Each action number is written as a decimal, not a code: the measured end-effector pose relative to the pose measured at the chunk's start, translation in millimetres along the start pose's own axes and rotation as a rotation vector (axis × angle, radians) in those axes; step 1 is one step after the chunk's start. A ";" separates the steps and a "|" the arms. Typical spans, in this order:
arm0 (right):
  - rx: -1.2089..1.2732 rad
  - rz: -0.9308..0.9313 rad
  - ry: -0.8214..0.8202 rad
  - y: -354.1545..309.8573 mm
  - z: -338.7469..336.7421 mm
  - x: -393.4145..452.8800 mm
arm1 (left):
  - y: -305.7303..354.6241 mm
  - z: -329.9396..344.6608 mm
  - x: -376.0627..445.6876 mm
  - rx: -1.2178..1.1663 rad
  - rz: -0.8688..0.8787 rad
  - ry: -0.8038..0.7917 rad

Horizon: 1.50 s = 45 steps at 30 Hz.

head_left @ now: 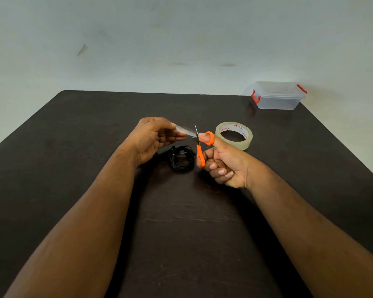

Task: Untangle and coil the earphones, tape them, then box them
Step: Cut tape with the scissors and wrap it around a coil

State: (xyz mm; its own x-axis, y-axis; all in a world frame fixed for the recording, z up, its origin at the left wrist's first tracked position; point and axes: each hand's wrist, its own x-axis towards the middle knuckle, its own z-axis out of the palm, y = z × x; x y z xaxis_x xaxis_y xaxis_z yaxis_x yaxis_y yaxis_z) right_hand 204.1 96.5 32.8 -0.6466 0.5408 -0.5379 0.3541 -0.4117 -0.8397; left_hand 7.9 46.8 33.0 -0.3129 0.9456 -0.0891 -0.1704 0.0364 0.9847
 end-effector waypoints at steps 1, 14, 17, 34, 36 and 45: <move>-0.001 -0.001 0.005 -0.4 0.5 0.9 | 0.0 -0.1 0.0 -0.002 0.000 0.001; -0.002 -0.028 0.068 0.5 4.5 8.0 | -0.9 -0.8 -1.2 -0.006 0.005 -0.005; -0.017 -0.050 0.073 1.0 4.7 7.5 | -0.2 -0.5 -2.2 -0.005 0.005 -0.004; -0.436 -0.107 0.300 -2.7 -3.3 4.9 | 4.6 -13.8 -0.5 -0.072 0.008 0.037; -0.517 -0.154 0.386 -0.6 -12.5 2.0 | 8.4 -22.7 0.8 -0.144 0.052 0.083; -1.120 -0.167 0.732 -3.3 -61.4 -34.2 | 8.8 -25.2 1.5 -0.184 0.170 0.035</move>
State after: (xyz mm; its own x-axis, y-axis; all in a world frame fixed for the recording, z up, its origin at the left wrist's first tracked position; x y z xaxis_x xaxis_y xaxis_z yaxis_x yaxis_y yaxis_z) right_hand 266.5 124.4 49.4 -0.3538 0.9342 -0.0446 0.8915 0.3224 -0.3182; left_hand -17.6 40.4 37.8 -0.3832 0.9212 0.0674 -0.2784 -0.1847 0.9425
